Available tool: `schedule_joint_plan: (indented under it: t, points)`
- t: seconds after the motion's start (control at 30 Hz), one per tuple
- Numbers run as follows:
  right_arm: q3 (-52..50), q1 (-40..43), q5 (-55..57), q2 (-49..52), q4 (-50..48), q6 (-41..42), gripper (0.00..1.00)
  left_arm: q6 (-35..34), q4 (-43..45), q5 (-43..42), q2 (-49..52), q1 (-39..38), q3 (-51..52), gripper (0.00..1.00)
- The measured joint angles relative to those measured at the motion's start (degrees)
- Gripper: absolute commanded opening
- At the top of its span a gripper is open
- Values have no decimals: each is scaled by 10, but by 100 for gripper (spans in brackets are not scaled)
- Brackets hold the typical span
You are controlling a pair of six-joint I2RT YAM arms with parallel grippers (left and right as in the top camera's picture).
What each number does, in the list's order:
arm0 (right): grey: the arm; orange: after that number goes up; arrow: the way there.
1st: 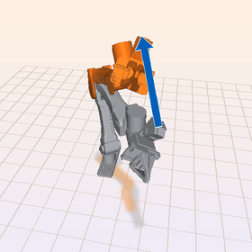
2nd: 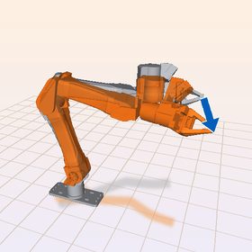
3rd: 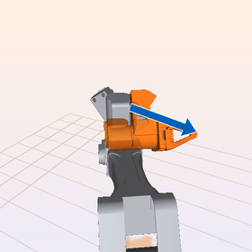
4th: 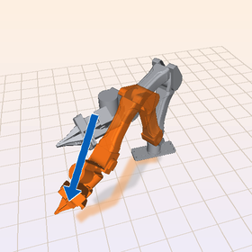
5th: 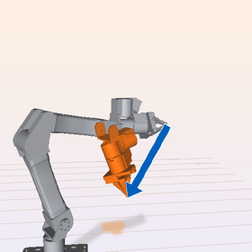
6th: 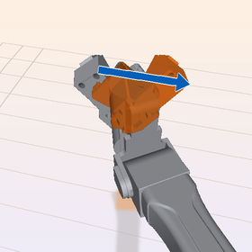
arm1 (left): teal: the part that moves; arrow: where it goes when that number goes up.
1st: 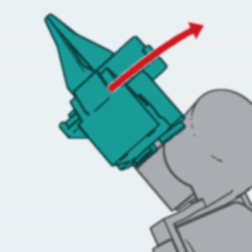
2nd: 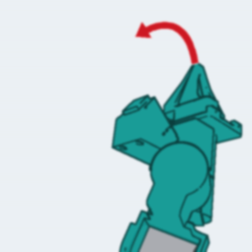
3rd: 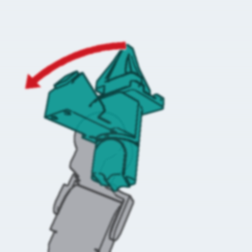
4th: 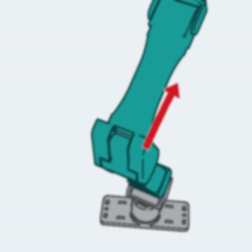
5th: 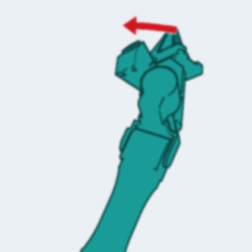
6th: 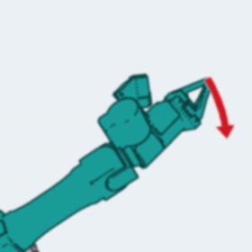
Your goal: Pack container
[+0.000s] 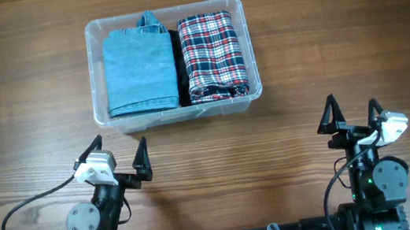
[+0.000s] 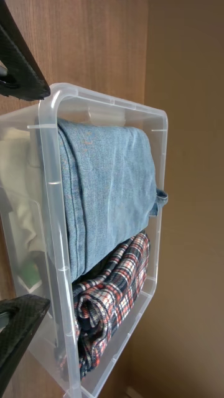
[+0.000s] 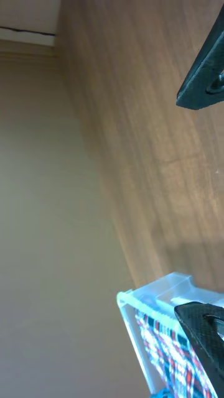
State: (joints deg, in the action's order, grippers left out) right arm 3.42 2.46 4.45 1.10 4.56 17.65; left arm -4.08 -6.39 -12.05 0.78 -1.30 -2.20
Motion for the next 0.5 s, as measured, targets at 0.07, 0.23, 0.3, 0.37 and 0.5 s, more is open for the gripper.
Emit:
schedule_joint_plan:
  t: [0.07, 0.23, 0.3, 0.37, 0.5]
  points:
    - [-6, 4, -4, 0, -4, -4, 100, 0, 0, 0, 0, 0, 0, 100]
    - [-8, 5, -18, 0, -8, -33, 100, 0, 0, 0, 0, 0, 0, 100]
    - [-8, 5, -23, 0, -8, -48, 100, 0, 0, 0, 0, 0, 0, 100]
    - [-8, 5, -26, 0, -8, -59, 100, 0, 0, 0, 0, 0, 0, 100]
    - [-8, 5, -28, 0, -11, -71, 100, 0, 0, 0, 0, 0, 0, 100]
